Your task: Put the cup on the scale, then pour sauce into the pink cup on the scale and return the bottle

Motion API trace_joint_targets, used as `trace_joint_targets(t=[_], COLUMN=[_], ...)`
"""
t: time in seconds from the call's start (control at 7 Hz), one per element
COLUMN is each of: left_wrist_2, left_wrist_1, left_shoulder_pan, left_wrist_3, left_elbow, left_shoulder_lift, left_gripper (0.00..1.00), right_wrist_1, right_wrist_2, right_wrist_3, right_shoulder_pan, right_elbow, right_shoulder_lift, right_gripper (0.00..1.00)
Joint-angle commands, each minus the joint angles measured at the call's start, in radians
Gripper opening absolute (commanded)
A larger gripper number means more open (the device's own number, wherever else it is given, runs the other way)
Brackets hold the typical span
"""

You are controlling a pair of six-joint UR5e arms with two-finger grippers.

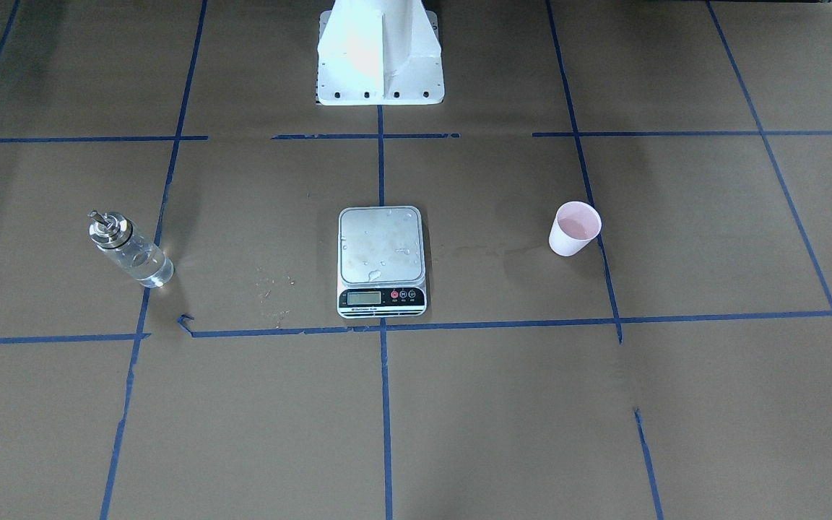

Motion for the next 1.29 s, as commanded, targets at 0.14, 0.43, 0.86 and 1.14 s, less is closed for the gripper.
trace_joint_targets(t=[0.14, 0.43, 0.86, 1.14], left_wrist_2=[0.245, 0.377, 0.424, 0.438], left_wrist_1=[-0.098, -0.099, -0.095, -0.092], left_shoulder_pan=[0.317, 0.449, 0.546, 0.586], left_wrist_3=[-0.509, -0.698, -0.719, -0.720], left_elbow=[-0.118, -0.158, -0.152, -0.146], left_shoulder_lift=[-0.011, 0.009, 0.049, 0.048], left_gripper=[1.00, 1.00, 1.00, 1.00], right_wrist_1=[0.003, 0.000, 0.064, 0.064], right_wrist_2=[0.003, 0.003, -0.004, 0.001], right_wrist_3=[0.043, 0.050, 0.050, 0.051], right_shoulder_pan=[-0.004, -0.004, -0.004, -0.004], right_elbow=[0.002, -0.003, -0.027, -0.027], right_shoulder_lift=[0.002, 0.024, 0.013, 0.015], right_gripper=[1.00, 1.00, 1.00, 1.00])
